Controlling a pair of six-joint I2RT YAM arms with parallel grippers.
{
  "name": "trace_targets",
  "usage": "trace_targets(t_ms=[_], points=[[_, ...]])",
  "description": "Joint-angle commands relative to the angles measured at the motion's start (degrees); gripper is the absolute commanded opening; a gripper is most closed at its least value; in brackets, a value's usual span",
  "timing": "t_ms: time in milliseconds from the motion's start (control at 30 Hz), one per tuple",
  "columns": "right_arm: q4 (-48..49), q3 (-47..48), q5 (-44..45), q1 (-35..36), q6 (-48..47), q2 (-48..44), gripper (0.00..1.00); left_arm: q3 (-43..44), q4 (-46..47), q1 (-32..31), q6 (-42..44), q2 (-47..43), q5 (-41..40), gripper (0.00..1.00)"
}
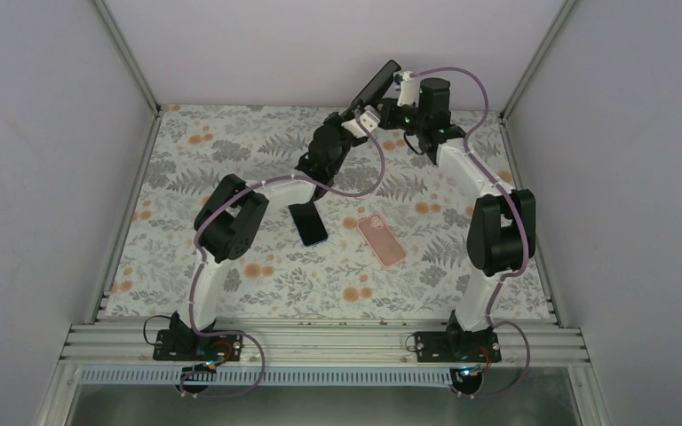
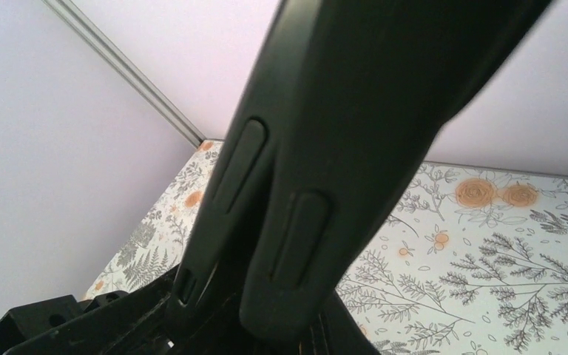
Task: Take the phone out of the phone case
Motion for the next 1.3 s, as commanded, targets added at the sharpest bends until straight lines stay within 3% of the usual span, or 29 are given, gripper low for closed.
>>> trace_targets(t_ms=[0,300,633,767,1100,1267], points=[[-15.1,-1.6,-16.4,5.5,-2.8,-1.0,0.03,3.6,0.9,2.6,2.1,-2.4,-5.7,0.02],[-18.5,-1.1,-10.9,-2.8,-8.6,1.0,0.03,-2.4,0.7,4.5,4.6,-8.3,-3.2,0.02],[-31.5,0.1,-10.9,-10.3,-19.6,3.7,0.03,-25.2,13.4,5.7,27.8,-16.8,-1.5,0.02],[-33.6,-1.7,-8.5,-12.3,-22.3,3.9,0.03,-28.4,17.0,6.5,32.5,-18.9,-3.1,0.02],[-27.1,-5.0,4.7,-13.4,-28.2,4.1,0.03,-30.0,16.1,7.1,33.7,-23.8,-4.4,0.02],[-21.4,-7.4,10.5,-11.1,-29.7,2.4,0.03,-28.1,11.4,7.1,26.4,-25.7,-5.8,0.02]])
